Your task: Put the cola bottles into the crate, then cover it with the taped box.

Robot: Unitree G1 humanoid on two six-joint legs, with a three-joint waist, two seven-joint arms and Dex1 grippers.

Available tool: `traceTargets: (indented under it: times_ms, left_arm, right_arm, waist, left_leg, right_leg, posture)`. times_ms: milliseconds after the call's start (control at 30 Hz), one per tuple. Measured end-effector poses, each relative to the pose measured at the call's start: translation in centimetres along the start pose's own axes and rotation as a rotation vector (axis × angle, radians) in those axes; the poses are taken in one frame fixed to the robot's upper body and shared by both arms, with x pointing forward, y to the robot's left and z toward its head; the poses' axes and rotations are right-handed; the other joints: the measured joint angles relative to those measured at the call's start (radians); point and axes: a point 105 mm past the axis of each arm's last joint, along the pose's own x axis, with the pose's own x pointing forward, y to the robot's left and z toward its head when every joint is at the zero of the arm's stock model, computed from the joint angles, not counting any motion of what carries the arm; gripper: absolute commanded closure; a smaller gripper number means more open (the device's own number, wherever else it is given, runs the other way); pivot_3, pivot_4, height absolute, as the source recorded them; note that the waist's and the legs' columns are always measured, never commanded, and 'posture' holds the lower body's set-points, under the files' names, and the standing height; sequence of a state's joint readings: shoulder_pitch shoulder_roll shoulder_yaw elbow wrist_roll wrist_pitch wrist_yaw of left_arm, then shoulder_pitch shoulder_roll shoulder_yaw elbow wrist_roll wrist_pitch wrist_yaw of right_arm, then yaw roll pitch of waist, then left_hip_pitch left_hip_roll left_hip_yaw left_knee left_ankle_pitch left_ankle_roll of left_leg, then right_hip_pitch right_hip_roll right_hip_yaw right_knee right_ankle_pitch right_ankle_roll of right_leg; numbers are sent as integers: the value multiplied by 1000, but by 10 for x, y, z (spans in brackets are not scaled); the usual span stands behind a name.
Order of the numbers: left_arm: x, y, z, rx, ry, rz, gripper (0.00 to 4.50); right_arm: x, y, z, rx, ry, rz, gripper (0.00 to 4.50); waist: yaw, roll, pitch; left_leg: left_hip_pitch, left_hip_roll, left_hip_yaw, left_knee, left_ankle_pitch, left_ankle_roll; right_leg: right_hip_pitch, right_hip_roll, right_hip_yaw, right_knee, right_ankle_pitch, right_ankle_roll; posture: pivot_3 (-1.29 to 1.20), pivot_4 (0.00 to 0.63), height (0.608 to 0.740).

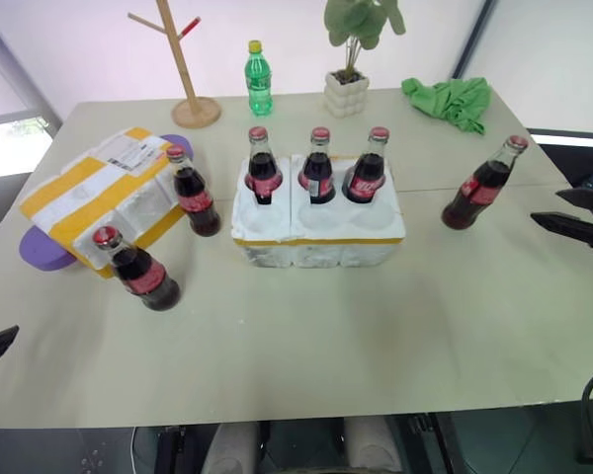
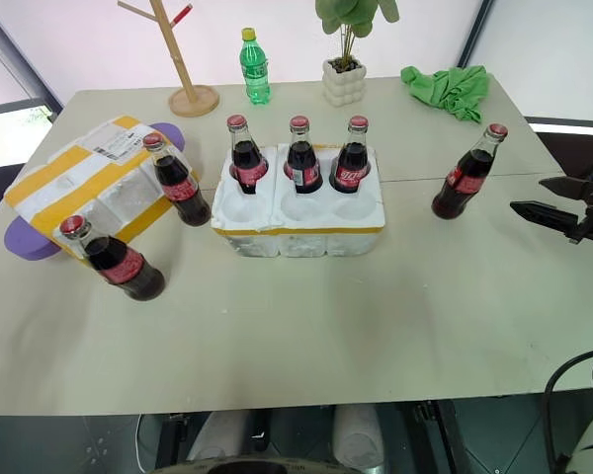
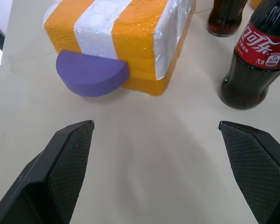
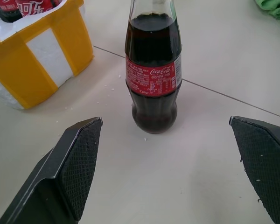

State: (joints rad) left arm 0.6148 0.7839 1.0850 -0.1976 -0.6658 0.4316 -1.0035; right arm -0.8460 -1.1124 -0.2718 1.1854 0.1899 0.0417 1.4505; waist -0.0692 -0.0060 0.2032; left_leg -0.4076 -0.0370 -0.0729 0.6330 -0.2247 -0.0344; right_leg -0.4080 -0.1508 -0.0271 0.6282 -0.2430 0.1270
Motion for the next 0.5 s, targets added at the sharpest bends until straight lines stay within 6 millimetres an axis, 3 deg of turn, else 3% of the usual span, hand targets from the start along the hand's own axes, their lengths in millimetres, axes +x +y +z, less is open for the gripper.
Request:
traceTargets:
  times_ms: [500]
  left_arm:
    - [1, -1, -3, -81, 14, -4, 17]
  right_arm:
    - [0, 1, -2, 39, 4, 5, 0]
  waist:
    - [0, 0, 0]
  left_leg:
    - [0, 0, 1, 0, 0, 0]
  right_leg:
    - [0, 0, 0, 1, 0, 0]
  posture:
    - [0, 150, 740]
